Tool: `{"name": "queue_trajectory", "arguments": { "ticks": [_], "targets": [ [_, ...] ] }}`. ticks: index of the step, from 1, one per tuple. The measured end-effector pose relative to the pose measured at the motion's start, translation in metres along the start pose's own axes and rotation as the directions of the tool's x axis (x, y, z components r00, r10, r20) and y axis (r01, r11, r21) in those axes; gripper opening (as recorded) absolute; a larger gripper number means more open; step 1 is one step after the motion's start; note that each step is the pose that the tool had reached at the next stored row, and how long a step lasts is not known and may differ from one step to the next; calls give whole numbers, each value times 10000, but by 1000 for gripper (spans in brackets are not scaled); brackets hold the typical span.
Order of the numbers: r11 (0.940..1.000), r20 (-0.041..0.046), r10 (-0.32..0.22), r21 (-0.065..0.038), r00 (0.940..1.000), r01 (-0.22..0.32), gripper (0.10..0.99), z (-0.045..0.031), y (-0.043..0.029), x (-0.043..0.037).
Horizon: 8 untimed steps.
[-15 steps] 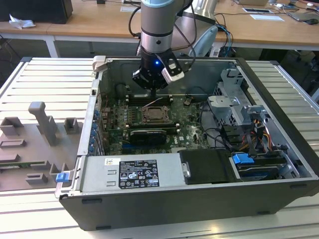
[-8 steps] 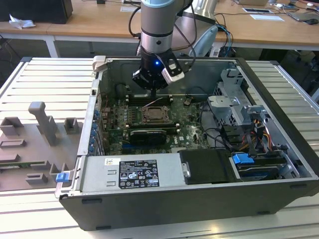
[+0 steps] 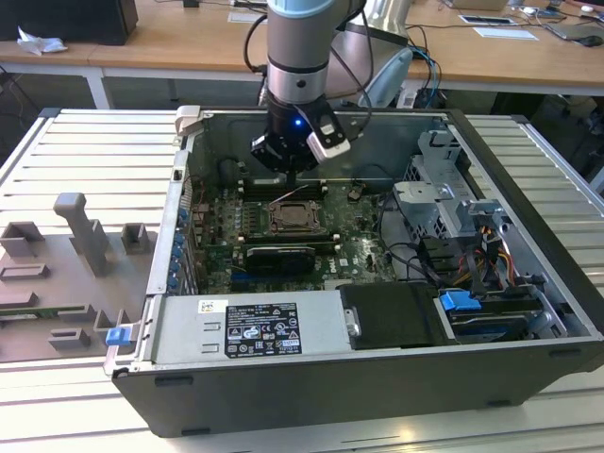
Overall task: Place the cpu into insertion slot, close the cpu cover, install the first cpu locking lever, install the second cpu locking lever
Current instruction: 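Install the first cpu locking lever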
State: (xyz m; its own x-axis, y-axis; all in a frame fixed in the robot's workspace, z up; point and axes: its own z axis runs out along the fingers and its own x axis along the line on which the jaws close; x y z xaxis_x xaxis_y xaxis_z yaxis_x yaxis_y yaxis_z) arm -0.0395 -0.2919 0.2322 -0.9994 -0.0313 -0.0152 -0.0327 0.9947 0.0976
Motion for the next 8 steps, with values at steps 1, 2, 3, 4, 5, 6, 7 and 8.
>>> {"name": "queue_trajectory", "arguments": {
  "ticks": [1,2,3,4,5,6,7,8],
  "targets": [
    [10000,0,1,1,10000,-1,106,7,-1,-5],
    [10000,-1,1,2,10000,-1,106,19,-2,-13],
    [10000,-1,0,2,10000,0,106,30,-1,-20],
    [10000,-1,1,2,10000,-1,106,42,3,-26],
    [10000,-1,2,2,10000,-2,106,50,8,-30],
    [10000,-1,-2,-3,10000,2,106,60,17,-32],
    [10000,-2,-10,-5,10000,10,106,66,25,-33],
    [10000,-3,-16,-5,10000,16,106,72,33,-35]
  ]
}}
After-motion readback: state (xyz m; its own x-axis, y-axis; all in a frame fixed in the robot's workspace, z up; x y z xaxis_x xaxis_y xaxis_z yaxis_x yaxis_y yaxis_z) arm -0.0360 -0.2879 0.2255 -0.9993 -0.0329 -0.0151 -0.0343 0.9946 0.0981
